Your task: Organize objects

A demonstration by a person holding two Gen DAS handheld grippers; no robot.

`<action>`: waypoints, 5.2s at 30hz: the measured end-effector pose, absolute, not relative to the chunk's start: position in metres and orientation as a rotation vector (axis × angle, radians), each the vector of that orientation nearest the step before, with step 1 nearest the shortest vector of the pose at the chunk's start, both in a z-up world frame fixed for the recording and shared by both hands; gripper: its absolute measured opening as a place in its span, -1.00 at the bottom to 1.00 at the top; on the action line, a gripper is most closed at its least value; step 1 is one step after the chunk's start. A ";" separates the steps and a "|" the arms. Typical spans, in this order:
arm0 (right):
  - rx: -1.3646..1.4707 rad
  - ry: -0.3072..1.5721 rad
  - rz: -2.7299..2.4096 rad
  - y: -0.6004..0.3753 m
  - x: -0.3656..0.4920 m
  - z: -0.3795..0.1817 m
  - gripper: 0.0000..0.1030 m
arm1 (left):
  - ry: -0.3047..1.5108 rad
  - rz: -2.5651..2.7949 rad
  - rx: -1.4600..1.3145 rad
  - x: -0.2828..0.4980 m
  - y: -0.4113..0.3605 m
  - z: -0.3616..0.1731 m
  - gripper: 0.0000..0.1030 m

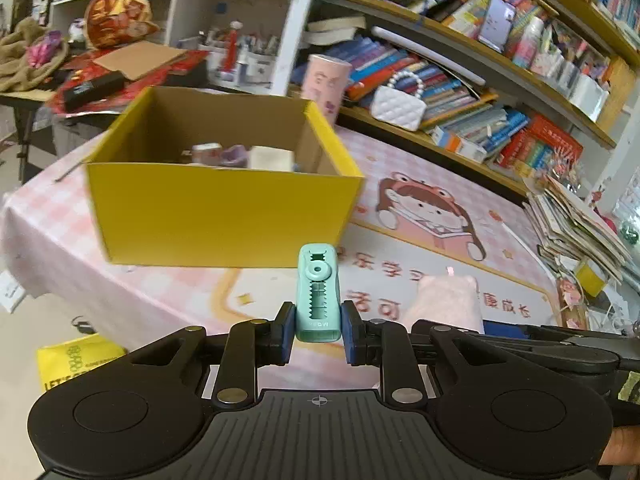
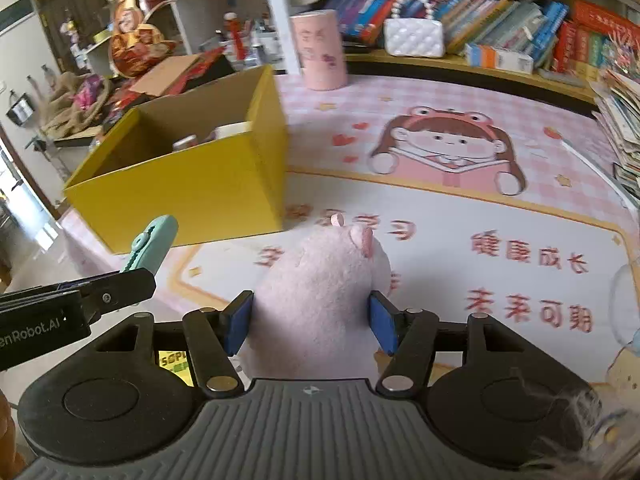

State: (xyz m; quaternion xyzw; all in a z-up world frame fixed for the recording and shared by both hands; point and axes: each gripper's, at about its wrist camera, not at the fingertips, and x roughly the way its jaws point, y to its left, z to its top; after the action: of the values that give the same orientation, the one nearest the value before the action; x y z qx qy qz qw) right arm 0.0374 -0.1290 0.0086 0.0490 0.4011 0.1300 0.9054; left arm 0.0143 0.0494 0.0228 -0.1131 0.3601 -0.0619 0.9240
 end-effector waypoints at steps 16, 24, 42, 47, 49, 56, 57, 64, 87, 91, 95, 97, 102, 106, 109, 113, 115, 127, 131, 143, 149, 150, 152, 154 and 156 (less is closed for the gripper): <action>0.045 0.791 0.368 -0.028 0.001 0.024 0.14 | 0.630 -0.073 -0.241 -0.034 0.136 0.043 -0.57; 0.008 0.717 0.383 -0.014 0.004 0.042 0.14 | 0.577 -0.079 -0.259 -0.032 0.155 0.055 -0.57; -0.228 0.511 0.405 0.003 0.171 0.060 0.14 | 0.528 0.036 -0.136 0.118 0.139 0.060 -0.57; -0.317 0.560 0.492 0.009 0.193 0.036 0.14 | 0.593 0.081 -0.109 0.137 0.134 0.043 -0.57; -0.344 0.588 0.527 0.011 0.200 0.029 0.14 | 0.622 0.094 -0.102 0.145 0.132 0.036 -0.57; -0.349 0.650 0.629 0.010 0.214 0.017 0.08 | 0.685 0.122 -0.076 0.158 0.124 0.022 -0.56; -0.354 0.648 0.638 0.010 0.213 0.017 0.06 | 0.688 0.126 -0.078 0.160 0.124 0.022 -0.56; -0.303 0.580 0.577 -0.009 0.197 0.030 0.27 | 0.666 0.133 -0.086 0.154 0.119 0.035 -0.18; -0.002 0.539 -0.149 -0.127 0.019 0.032 0.41 | 0.565 -0.064 -0.047 0.043 0.052 0.049 0.80; 0.005 0.553 -0.195 -0.129 -0.007 0.026 0.47 | 0.583 -0.087 -0.041 0.027 0.042 0.042 0.80; 0.034 0.575 -0.241 -0.137 -0.020 0.022 0.49 | 0.593 -0.136 0.012 0.015 0.025 0.039 0.80; 0.052 0.582 -0.263 -0.142 -0.024 0.022 0.57 | 0.590 -0.160 0.044 0.010 0.017 0.040 0.80; 0.048 0.567 -0.283 -0.146 -0.034 0.023 0.78 | 0.588 -0.178 0.088 0.003 0.003 0.039 0.80; 0.039 0.573 -0.300 -0.151 -0.036 0.024 0.83 | 0.592 -0.171 0.094 0.002 -0.006 0.040 0.80; 0.052 0.576 -0.318 -0.156 -0.037 0.024 0.85 | 0.592 -0.174 0.107 -0.001 -0.010 0.038 0.81; 0.053 0.583 -0.326 -0.159 -0.040 0.022 0.91 | 0.615 -0.145 0.119 -0.001 -0.013 0.033 0.83; 0.054 0.590 -0.327 -0.159 -0.042 0.020 0.94 | 0.616 -0.133 0.121 -0.002 -0.013 0.031 0.85; 0.065 0.608 -0.358 -0.159 -0.049 0.017 0.99 | 0.627 -0.114 0.130 -0.008 -0.014 0.030 0.97; 0.075 0.615 -0.364 -0.161 -0.052 0.016 0.99 | 0.636 -0.116 0.132 -0.009 -0.015 0.029 0.97; 0.074 0.619 -0.368 -0.158 -0.056 0.015 1.00 | 0.639 -0.106 0.137 -0.015 -0.013 0.029 0.97; 0.070 0.614 -0.364 -0.155 -0.058 0.015 1.00 | 0.636 -0.100 0.133 -0.018 -0.010 0.031 0.97; 0.068 0.614 -0.364 -0.154 -0.058 0.015 1.00 | 0.636 -0.099 0.132 -0.018 -0.010 0.031 0.97; 0.068 0.614 -0.365 -0.153 -0.058 0.015 1.00 | 0.637 -0.098 0.131 -0.018 -0.009 0.031 0.97; 0.066 0.616 -0.367 -0.153 -0.059 0.015 1.00 | 0.637 -0.097 0.128 -0.019 -0.008 0.032 0.97; 0.063 0.616 -0.368 -0.152 -0.059 0.015 1.00 | 0.638 -0.097 0.123 -0.019 -0.007 0.032 0.97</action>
State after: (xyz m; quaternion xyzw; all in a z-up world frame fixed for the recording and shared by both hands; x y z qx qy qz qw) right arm -0.0591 -0.1519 0.0150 0.0306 0.3016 -0.1800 0.9358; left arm -0.0192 -0.0074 0.0324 0.0606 0.3134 -0.0477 0.9465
